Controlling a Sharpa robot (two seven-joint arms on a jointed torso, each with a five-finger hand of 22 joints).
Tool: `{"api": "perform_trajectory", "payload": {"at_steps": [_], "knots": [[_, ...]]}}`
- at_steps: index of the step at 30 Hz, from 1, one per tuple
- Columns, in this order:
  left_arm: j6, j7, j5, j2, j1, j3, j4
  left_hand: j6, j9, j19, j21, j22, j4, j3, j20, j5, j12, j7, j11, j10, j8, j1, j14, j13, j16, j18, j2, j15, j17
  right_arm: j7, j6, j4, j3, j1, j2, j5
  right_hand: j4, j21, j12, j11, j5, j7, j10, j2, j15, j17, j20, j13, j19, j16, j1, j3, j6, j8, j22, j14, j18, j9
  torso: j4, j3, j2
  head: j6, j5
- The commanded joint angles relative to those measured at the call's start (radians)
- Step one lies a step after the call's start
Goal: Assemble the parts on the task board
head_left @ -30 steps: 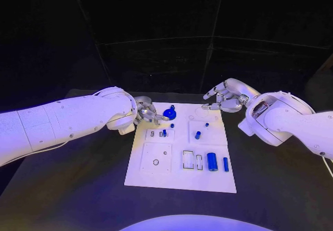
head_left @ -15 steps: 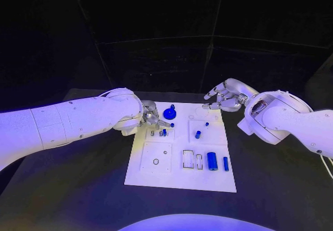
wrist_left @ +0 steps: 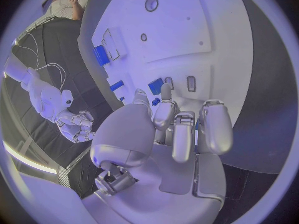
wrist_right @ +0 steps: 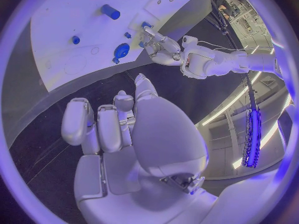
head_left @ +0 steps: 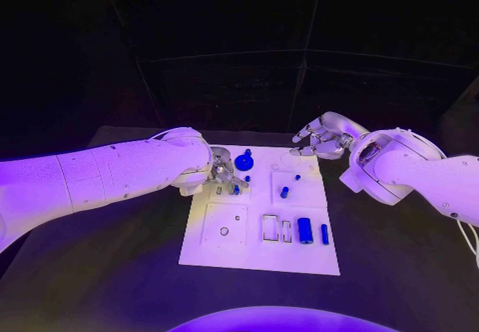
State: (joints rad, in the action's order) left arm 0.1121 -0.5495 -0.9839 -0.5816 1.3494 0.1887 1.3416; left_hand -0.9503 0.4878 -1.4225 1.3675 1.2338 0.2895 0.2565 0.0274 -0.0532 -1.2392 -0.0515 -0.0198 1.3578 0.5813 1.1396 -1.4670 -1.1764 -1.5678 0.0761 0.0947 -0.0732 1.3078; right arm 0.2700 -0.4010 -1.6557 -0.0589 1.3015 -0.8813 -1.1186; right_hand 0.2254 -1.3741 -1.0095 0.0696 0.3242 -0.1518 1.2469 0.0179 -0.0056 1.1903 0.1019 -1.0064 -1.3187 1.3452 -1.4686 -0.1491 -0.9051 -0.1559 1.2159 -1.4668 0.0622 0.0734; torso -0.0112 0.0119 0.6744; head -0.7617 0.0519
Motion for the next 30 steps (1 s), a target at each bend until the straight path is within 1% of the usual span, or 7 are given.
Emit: {"api": "perform_trajectory", "payload": {"at_steps": [1, 3, 8, 17, 21, 24, 30], "knots": [[0.019, -0.007, -0.008, 0.003, 0.002, 0.000, 0.003, 0.010, 0.001, -0.006, 0.005, 0.001, -0.004, 0.000, 0.003, -0.001, -0.004, 0.000, 0.000, 0.010, 0.005, 0.011, -0.104, -0.001, -0.003, -0.008, 0.001, -0.006, 0.263, 0.002, 0.008, 0.002, 0.001, 0.003, 0.003, -0.007, 0.000, 0.005, 0.003, -0.009, 0.009, 0.001, 0.000, -0.003, -0.008, 0.000, -0.003, 0.001, 0.001, -0.004, -0.008, -0.008, 0.005, -0.006, -0.001, -0.028, 0.020, -0.001, -0.0004, 0.0004, 0.000, -0.001, -0.002], [0.020, -0.008, -0.008, 0.005, 0.002, 0.000, 0.003, 0.011, 0.003, -0.006, 0.007, 0.003, -0.004, -0.001, 0.003, -0.001, -0.006, 0.000, 0.000, 0.011, 0.007, 0.014, -0.104, -0.002, -0.003, -0.008, 0.004, -0.006, 0.263, 0.003, 0.009, 0.004, 0.001, 0.003, 0.005, -0.008, 0.000, 0.006, 0.003, -0.009, 0.011, 0.001, 0.000, -0.003, -0.008, 0.000, -0.003, 0.001, 0.002, -0.005, -0.009, -0.008, 0.005, -0.006, -0.002, -0.028, 0.020, -0.001, -0.0004, -0.0003, 0.000, -0.002, -0.002], [0.026, -0.011, -0.008, 0.008, 0.002, 0.000, 0.000, 0.012, 0.006, -0.007, 0.008, 0.005, -0.004, -0.003, 0.004, -0.002, -0.006, 0.000, 0.000, 0.011, 0.009, 0.020, -0.104, -0.003, -0.003, -0.008, 0.009, -0.006, 0.263, 0.003, 0.011, 0.008, 0.001, 0.003, 0.008, -0.009, 0.001, 0.006, 0.003, -0.009, 0.013, 0.001, 0.000, -0.003, -0.008, -0.001, -0.003, 0.001, 0.002, -0.005, -0.010, -0.009, 0.005, -0.006, -0.002, -0.028, 0.020, -0.001, -0.0004, 0.0003, 0.000, -0.004, -0.002], [0.037, -0.015, -0.007, 0.012, 0.002, 0.000, -0.009, 0.017, 0.016, -0.007, 0.011, 0.012, -0.008, -0.009, 0.005, -0.003, -0.008, 0.000, 0.001, 0.012, 0.014, 0.043, -0.104, -0.006, -0.003, -0.009, 0.014, -0.005, 0.263, 0.003, 0.013, 0.013, 0.001, 0.003, 0.012, -0.010, 0.002, 0.007, 0.003, -0.009, 0.018, 0.001, 0.000, -0.004, -0.008, -0.001, -0.003, 0.001, 0.002, -0.006, -0.011, -0.010, 0.005, -0.007, -0.003, -0.028, 0.020, -0.001, -0.0008, -0.0003, 0.000, -0.007, -0.002], [0.039, -0.016, -0.007, 0.015, 0.002, 0.000, -0.014, 0.020, 0.023, -0.007, 0.013, 0.015, -0.012, -0.020, 0.005, -0.003, -0.009, 0.000, 0.001, 0.013, 0.018, 0.064, -0.104, -0.008, -0.003, -0.009, 0.021, -0.005, 0.263, 0.002, 0.014, 0.014, 0.001, 0.002, 0.013, -0.010, 0.002, 0.007, 0.003, -0.009, 0.018, 0.001, 0.000, -0.004, -0.008, -0.001, -0.003, 0.001, 0.002, -0.006, -0.011, -0.010, 0.005, -0.007, -0.003, -0.028, 0.020, -0.001, -0.0010, 0.0001, 0.000, -0.008, -0.005], [0.040, -0.016, -0.007, 0.018, 0.002, 0.000, -0.016, 0.023, 0.030, -0.007, 0.016, 0.020, -0.021, -0.040, 0.005, -0.004, -0.011, 0.001, 0.000, 0.014, 0.021, 0.094, -0.104, -0.011, -0.003, -0.010, 0.032, -0.006, 0.263, 0.002, 0.015, 0.015, 0.001, 0.002, 0.014, -0.010, 0.003, 0.007, 0.003, -0.009, 0.021, 0.001, 0.000, -0.005, -0.008, -0.002, -0.004, 0.002, 0.002, -0.006, -0.012, -0.010, 0.005, -0.007, -0.003, -0.028, 0.020, -0.001, -0.0001, 0.0000, 0.000, -0.009, -0.005], [0.042, -0.015, -0.007, 0.022, 0.002, 0.000, -0.019, 0.030, 0.040, -0.007, 0.018, 0.025, -0.057, -0.092, 0.004, -0.004, -0.010, 0.003, -0.003, 0.014, 0.022, 0.165, -0.104, -0.013, -0.003, -0.010, 0.044, -0.008, 0.263, 0.003, 0.017, 0.016, 0.001, 0.002, 0.015, -0.010, 0.004, 0.008, 0.003, -0.009, 0.026, 0.001, 0.000, -0.006, -0.008, -0.002, -0.004, 0.002, 0.002, -0.007, -0.014, -0.010, 0.005, -0.008, -0.004, -0.028, 0.020, -0.002, 0.0001, -0.0002, 0.000, -0.010, -0.006]]}}
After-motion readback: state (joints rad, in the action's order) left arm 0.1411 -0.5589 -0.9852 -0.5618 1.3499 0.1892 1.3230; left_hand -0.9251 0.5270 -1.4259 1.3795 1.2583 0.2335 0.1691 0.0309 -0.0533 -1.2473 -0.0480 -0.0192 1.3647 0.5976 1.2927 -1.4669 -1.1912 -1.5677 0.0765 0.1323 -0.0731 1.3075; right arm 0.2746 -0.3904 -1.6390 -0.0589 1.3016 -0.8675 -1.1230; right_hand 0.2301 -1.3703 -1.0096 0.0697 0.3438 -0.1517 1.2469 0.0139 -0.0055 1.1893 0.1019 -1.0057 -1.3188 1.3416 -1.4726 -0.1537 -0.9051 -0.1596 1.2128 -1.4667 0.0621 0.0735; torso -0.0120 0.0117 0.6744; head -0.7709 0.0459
